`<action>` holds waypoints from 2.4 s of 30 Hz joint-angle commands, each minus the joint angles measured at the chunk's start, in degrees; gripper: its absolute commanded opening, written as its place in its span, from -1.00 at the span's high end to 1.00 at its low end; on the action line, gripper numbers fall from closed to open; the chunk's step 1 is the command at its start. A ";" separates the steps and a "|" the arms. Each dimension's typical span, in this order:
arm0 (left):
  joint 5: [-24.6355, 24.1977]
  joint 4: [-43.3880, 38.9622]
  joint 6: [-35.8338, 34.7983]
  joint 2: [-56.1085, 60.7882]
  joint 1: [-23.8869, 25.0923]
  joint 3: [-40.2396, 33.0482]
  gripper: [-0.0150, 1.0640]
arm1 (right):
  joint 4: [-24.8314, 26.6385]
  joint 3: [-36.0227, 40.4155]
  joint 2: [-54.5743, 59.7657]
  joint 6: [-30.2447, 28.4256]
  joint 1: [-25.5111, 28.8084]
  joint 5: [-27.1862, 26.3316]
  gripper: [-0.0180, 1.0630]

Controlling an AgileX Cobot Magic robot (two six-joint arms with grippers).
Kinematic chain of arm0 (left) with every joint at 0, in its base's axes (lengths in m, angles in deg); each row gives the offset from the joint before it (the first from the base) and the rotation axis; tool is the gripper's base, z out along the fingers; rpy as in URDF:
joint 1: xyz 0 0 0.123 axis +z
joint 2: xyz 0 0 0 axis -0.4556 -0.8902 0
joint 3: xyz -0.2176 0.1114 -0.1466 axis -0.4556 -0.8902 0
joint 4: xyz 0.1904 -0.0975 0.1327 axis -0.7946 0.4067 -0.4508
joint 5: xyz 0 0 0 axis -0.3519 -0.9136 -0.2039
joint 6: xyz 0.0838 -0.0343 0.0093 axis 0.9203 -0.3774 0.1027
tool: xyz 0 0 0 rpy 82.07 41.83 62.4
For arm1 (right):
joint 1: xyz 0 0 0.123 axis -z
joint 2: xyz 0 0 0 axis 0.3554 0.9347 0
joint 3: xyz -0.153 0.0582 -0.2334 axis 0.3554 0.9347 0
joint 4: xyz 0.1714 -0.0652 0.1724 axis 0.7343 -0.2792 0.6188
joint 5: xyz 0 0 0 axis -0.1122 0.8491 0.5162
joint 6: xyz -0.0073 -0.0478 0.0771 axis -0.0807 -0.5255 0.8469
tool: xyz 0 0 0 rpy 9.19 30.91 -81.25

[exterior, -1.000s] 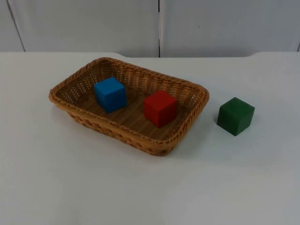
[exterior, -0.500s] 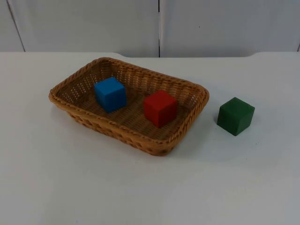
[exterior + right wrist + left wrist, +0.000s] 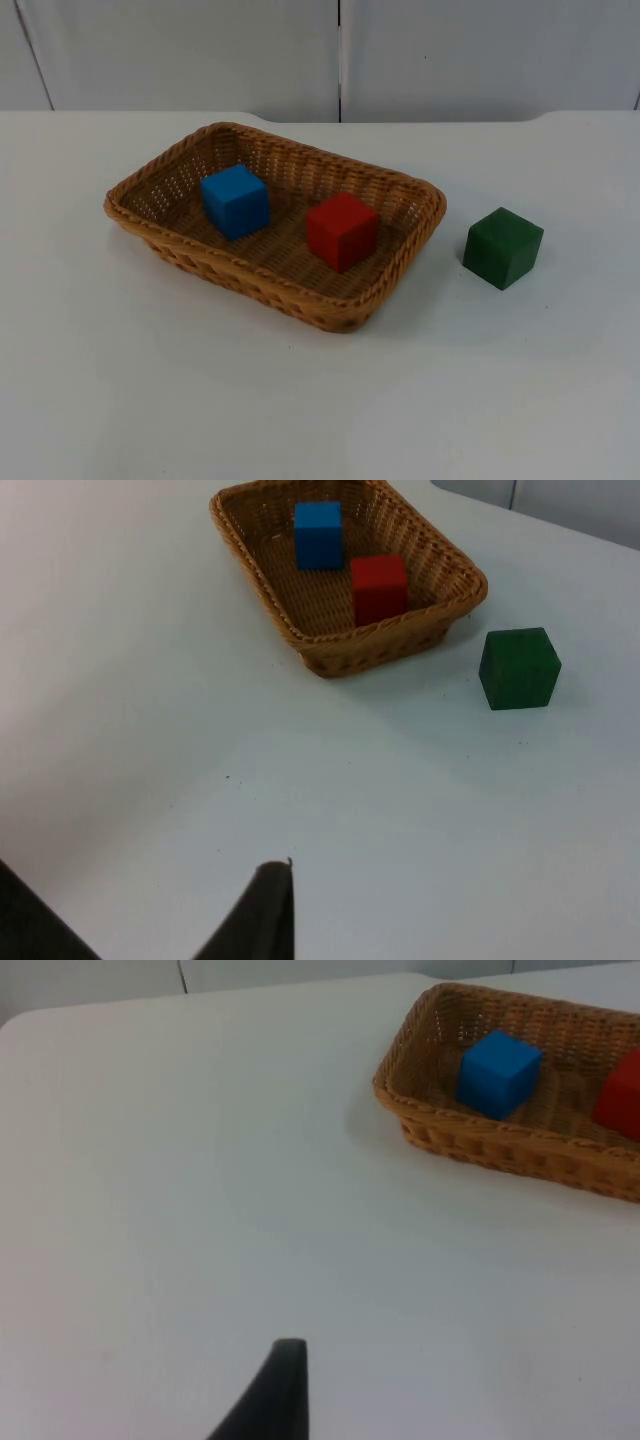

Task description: Pick up one cube with each hand and place exactly two cubes into the same basket, leaving the remaining cube outside.

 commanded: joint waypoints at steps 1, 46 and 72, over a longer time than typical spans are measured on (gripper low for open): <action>0.47 -0.26 0.14 0.23 -0.15 -0.30 -0.97 | -0.15 0.46 -0.14 -0.10 0.11 0.04 -0.98; 0.47 -0.26 0.14 0.23 -0.15 -0.30 -0.97 | 0.36 0.46 -0.14 0.14 1.94 0.04 -0.98; 0.47 -0.26 0.14 0.23 -0.15 -0.30 -0.97 | 0.36 0.46 -0.14 0.14 30.88 0.04 -0.98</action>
